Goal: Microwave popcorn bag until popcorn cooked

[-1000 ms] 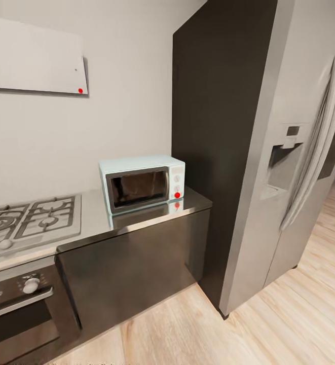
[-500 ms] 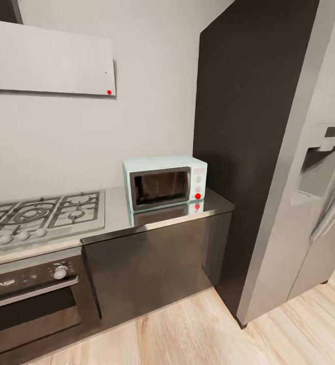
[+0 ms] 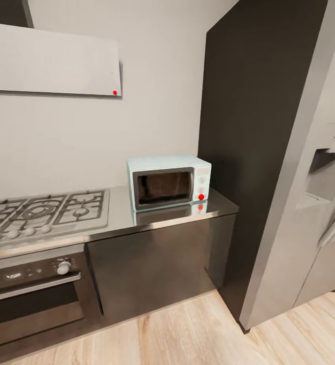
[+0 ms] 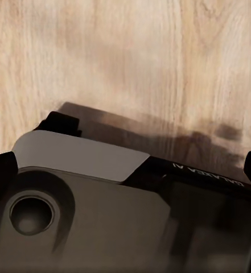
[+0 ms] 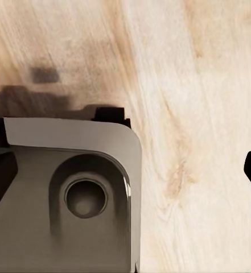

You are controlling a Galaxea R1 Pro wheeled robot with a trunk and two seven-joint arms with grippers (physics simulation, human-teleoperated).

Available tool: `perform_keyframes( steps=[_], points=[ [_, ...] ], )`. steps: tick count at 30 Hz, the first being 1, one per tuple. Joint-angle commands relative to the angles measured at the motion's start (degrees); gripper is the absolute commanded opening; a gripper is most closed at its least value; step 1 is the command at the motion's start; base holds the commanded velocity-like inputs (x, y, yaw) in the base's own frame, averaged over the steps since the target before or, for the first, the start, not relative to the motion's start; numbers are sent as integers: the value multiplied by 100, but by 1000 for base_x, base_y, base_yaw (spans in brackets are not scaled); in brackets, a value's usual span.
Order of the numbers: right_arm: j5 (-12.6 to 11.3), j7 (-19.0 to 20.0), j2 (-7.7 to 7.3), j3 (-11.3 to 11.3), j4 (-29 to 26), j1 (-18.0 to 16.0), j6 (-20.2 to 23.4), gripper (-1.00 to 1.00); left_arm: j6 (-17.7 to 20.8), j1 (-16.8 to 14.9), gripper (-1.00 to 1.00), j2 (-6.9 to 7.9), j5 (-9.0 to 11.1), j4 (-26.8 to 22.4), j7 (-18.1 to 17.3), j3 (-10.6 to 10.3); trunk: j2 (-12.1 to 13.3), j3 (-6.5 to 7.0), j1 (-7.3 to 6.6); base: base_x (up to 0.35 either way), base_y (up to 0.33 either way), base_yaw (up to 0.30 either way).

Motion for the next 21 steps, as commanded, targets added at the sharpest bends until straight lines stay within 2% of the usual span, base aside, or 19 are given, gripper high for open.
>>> perform_keyframes(
  steps=[1,8,21],
  points=[
    [40,13,-4,-49,18,-6,-30,100,-18,-3,100,0,39,3,18,-48,-3,-6,0,0,-280,0],
    [48,13,-2,-48,18,-5,-24,100,-16,-3,100,19,47,3,18,-40,-3,-6,0,50,-279,0],
    [48,13,-12,-41,26,-5,-15,100,-18,-3,100,40,108,3,18,-31,-3,-6,0,190,-242,0]
  ],
)
